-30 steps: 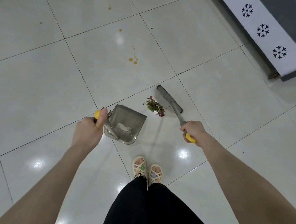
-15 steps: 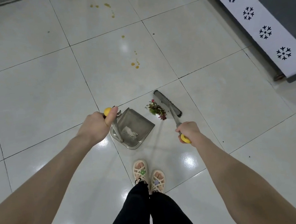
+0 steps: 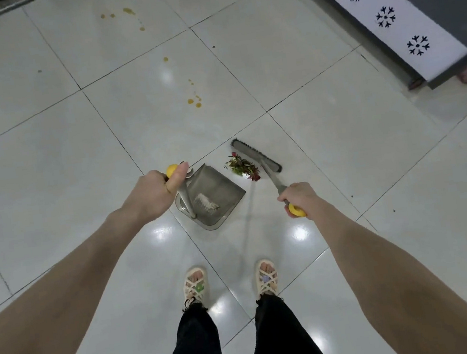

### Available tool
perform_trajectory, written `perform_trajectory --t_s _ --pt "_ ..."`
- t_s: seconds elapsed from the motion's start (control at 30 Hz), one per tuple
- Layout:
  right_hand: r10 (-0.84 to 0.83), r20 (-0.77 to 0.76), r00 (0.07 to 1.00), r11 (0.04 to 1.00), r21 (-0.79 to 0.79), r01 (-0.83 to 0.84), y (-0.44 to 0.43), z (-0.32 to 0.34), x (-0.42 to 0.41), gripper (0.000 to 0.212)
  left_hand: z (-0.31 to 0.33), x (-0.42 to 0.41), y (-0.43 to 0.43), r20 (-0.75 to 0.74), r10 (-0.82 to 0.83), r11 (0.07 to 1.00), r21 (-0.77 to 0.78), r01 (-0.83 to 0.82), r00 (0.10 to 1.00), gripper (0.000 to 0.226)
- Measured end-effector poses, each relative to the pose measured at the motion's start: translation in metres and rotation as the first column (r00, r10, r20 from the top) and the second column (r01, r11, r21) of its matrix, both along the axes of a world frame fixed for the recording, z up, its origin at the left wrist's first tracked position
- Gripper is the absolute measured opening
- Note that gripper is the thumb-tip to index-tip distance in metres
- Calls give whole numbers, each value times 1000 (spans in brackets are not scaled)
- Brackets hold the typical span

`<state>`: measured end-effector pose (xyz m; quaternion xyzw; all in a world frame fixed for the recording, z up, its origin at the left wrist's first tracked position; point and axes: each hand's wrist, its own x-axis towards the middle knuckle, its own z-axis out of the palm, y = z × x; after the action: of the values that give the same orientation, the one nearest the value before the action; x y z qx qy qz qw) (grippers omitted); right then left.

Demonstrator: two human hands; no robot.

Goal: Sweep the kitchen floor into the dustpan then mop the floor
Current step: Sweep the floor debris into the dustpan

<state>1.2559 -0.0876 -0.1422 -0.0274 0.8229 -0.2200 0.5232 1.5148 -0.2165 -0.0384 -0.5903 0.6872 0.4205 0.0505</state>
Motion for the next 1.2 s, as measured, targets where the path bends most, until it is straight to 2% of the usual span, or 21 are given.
perform_trajectory --t_s 0.3,0.43,0.7,0.77,0.97,1.2 --pt "-105 23 994 994 39 104 -33 -14 58 11 -10 41 -49 -1 -110 994 28 110 994 63" --pt "-44 43 998 998 53 42 -45 -20 77 22 -15 48 -57 8 -132 991 21 132 991 63" --pt "99 139 985 992 60 -108 -21 8 136 25 -17 53 -62 -34 -105 994 -4 105 994 65" --pt "85 170 982 995 32 -92 -11 23 143 23 -18 57 -60 -35 -111 994 -23 110 993 66" --pt "-47 106 993 997 -54 53 10 58 121 4 -20 65 -54 -45 -142 989 -50 139 989 67" --pt "-58 46 997 996 -62 60 -17 39 113 19 -21 88 -35 -26 -137 990 -42 136 990 67"
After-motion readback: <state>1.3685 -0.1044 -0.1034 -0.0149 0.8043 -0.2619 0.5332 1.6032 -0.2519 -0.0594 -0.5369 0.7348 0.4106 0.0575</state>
